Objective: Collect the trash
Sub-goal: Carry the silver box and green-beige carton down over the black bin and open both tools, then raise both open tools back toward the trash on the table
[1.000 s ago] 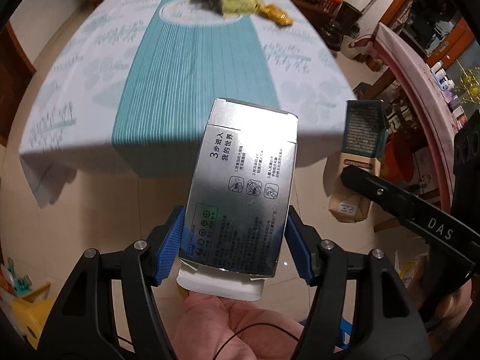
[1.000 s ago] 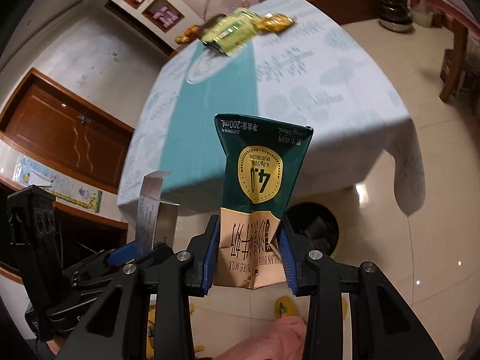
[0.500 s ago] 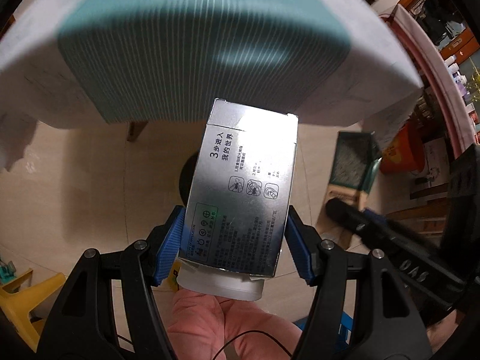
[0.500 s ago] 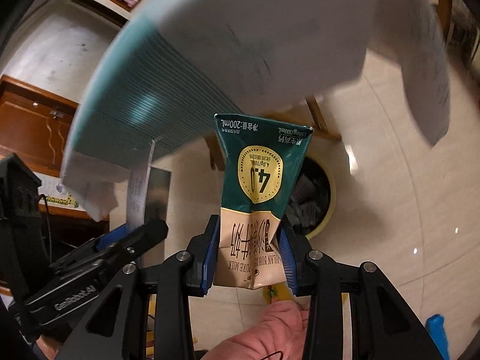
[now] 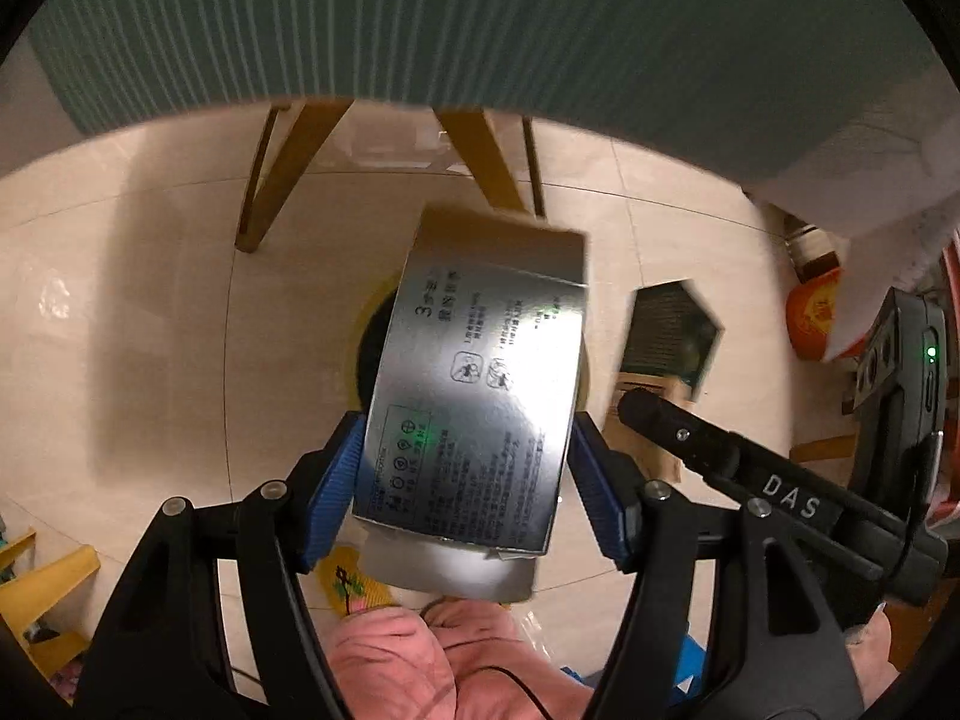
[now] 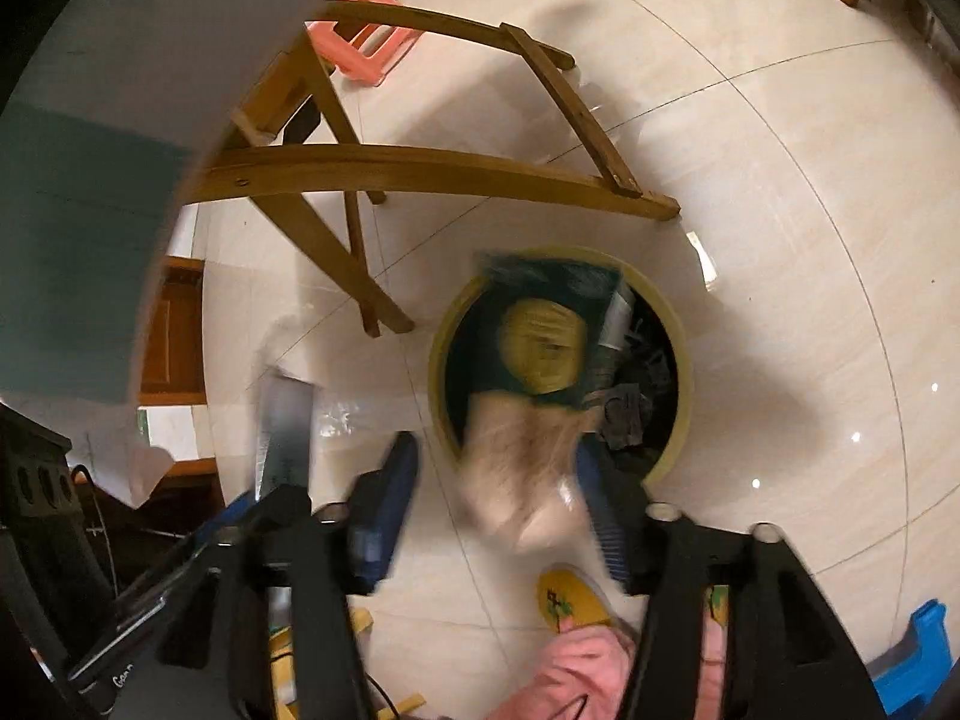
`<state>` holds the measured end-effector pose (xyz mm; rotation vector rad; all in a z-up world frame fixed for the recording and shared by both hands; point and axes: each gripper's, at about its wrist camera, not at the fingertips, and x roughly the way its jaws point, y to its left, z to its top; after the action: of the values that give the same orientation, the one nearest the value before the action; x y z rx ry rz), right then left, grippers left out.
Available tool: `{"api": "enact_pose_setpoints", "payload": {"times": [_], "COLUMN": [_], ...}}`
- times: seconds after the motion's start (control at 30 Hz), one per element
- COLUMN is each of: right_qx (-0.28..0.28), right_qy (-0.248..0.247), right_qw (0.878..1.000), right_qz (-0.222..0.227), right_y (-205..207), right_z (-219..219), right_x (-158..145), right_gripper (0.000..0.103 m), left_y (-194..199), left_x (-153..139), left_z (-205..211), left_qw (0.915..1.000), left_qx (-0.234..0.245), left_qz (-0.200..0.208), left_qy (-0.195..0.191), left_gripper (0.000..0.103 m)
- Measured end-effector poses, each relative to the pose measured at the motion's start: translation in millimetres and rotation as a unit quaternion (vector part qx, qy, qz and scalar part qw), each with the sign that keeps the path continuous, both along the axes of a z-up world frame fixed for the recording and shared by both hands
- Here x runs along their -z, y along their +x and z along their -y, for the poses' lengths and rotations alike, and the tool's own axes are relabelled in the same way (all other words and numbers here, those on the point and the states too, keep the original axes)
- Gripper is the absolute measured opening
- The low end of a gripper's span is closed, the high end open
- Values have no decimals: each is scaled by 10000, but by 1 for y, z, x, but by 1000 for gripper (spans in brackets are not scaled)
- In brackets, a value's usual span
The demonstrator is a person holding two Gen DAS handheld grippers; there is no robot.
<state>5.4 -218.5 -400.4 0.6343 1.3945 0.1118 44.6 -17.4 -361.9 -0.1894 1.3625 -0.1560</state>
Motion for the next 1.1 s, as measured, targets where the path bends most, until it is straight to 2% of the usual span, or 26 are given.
{"api": "enact_pose_setpoints", "payload": {"times": [0.1,0.2,0.3,0.6,0.77,0.87,1.1], "right_qx": [-49,-92,-191,-351,-245,-233,-300], "right_qy": [-103,-175,-350,-736,-790,-817,-894], "right_qw": [9999,9997,9989,9957,9955,9952,9938], "right_qz": [66,119,250,442,458,478,588], "right_y": [4,5,1,-7,-12,-18,-25], "right_z": [-4,-5,-9,-13,-10,-11,-22], "right_x": [11,16,15,-20,-57,-91,-174], "right_gripper": [61,61,61,61,61,61,61], "left_y": [7,11,10,0,-3,-4,-12], "left_x": [17,23,24,5,-28,-54,-138], "left_z": [3,4,3,-7,-9,-12,-17], "left_qw": [9999,9999,9998,9990,9988,9987,9980], "left_qx": [19,0,-12,-30,27,49,216], "left_qz": [-111,-26,84,293,322,345,452], "left_qy": [22,115,168,327,372,378,395], "left_gripper": [67,76,78,79,79,79,79]}}
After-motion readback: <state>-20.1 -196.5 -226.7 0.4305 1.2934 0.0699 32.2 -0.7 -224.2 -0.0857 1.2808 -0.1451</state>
